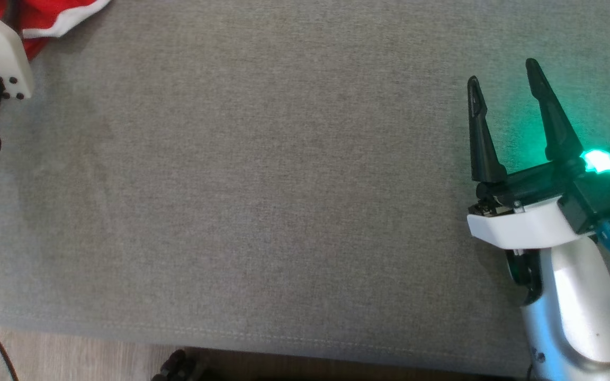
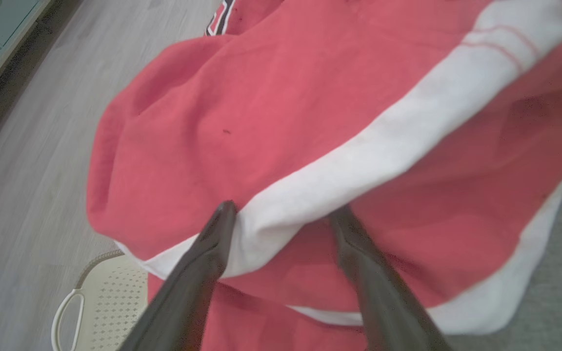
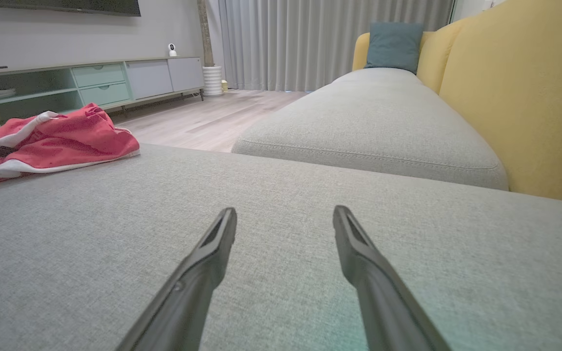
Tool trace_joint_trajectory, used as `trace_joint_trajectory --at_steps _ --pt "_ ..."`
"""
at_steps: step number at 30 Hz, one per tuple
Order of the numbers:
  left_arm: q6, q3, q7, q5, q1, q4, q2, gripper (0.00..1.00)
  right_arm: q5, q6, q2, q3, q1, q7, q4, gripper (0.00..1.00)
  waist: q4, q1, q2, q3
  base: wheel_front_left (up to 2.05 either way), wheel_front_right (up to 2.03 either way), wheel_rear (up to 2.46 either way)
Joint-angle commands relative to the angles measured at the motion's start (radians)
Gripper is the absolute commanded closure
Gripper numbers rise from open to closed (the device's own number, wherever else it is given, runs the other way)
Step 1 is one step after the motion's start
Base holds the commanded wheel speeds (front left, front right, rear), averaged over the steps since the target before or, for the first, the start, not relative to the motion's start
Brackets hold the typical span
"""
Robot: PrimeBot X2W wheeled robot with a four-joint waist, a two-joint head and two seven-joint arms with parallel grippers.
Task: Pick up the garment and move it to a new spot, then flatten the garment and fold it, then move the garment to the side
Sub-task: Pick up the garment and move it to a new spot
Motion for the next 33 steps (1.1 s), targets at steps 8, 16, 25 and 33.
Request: trace_joint_trajectory --at_steps 8,16,25,33 --pt "0.029 0.0 0.024 0.005 -0.074 0.052 0.065 1.0 0.007 -0.001 -0.001 0.016 -0.001 -0.009 -0.046 0.0 -0.026 -0.0001 0.0 0.011 0.0 0.0 0.0" --pt "0.076 -0.011 -0.067 0.019 -0.114 0.055 0.081 1.0 0.023 -0.001 -0.001 0.009 0.004 -0.009 -0.04 0.0 -0.021 -0.0001 0.0 -0.03 0.0 0.0 0.0" --pt "0.099 -0.037 -0.159 0.044 -0.171 0.019 0.111 1.0 0.06 -0.001 -0.001 0.007 0.018 -0.009 -0.024 0.0 -0.026 -0.0001 0.0 -0.129 0.0 0.0 0.0" --pt "0.077 -0.09 -0.197 0.073 -0.214 -0.067 0.092 1.0 0.101 -0.001 -0.001 -0.015 0.05 -0.009 -0.01 0.0 -0.057 -0.0001 0.0 -0.241 0.0 0.0 0.0"
